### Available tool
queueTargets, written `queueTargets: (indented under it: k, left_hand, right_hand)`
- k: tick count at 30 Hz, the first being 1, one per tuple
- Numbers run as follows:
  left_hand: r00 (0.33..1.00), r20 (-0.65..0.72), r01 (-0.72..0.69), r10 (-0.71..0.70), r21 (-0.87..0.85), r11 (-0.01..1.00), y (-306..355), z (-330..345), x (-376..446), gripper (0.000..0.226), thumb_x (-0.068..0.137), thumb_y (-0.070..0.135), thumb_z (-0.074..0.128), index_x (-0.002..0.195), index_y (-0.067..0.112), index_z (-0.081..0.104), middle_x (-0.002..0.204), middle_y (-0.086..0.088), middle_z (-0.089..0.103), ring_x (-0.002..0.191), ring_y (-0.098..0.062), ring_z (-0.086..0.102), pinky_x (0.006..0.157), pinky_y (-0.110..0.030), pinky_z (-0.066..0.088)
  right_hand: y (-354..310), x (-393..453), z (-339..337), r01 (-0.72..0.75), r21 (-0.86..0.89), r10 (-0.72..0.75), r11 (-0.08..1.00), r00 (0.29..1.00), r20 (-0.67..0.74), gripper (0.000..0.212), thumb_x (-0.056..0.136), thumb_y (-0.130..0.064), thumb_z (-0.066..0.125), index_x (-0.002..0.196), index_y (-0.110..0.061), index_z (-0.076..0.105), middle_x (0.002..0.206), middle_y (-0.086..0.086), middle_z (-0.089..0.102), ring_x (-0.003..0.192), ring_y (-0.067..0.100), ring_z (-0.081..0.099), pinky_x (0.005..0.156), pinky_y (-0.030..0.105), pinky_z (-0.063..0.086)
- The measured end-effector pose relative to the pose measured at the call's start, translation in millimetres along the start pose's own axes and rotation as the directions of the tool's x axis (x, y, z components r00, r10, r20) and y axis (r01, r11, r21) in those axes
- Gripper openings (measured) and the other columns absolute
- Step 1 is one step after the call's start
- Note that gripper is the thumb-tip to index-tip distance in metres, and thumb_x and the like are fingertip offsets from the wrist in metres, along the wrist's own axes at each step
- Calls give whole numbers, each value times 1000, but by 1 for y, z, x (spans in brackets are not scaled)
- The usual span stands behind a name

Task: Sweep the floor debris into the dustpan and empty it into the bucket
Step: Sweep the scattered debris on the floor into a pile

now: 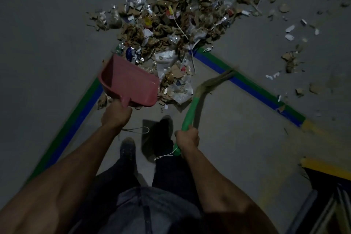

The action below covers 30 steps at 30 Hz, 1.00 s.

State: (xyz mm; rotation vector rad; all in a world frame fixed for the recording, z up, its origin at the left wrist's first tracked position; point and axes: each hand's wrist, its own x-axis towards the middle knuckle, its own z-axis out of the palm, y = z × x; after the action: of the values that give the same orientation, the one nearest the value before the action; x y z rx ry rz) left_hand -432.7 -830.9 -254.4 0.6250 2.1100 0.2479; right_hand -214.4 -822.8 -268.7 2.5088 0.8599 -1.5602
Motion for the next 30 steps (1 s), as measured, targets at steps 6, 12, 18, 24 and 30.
queueTargets:
  k: [6,12,18,24,30]
  left_hand:
    - [999,-1,40,-40,-68,997,-31,-1,-10,23,86,7,44,101,-10,48,101,-40,54,90,-56,55,70,-56,48]
    - [998,-25,49,-53,-158,986,-87,-1,-34,10,86,10,46,90,4,52,81,-19,52,72,-31,49,65,-41,39]
    - [997,-70,10,-24,-196,980,-162,-8,-78,22,82,26,45,90,7,55,93,-26,64,73,-37,59,64,-36,42]
    - [997,-79,-8,-13,-264,965,-238,-36,-144,29,74,28,46,86,4,58,102,-32,62,70,-34,59,63,-35,40]
    - [994,-96,12,-46,-325,946,-301,-57,-184,26,68,40,46,77,16,52,79,-20,60,61,-24,50,59,-31,39]
  right_hand:
    - [-38,2,12,199,-41,-197,979,979,51,25,85,-16,63,109,-8,63,87,7,60,69,22,55,60,22,37]
    - [-24,-16,19,310,-1,-310,951,950,35,34,82,-8,65,116,-10,60,96,18,66,84,37,67,73,45,58]
    - [48,-71,43,399,113,-393,910,917,-70,18,81,-10,66,95,-17,58,78,9,65,67,31,67,60,36,56]
    - [125,-135,43,379,222,-380,898,924,-40,18,73,-7,68,91,-9,63,63,10,61,48,24,59,53,33,51]
    - [187,-184,54,409,15,-409,913,913,3,28,77,-18,71,98,-2,62,63,12,64,52,27,65,47,35,54]
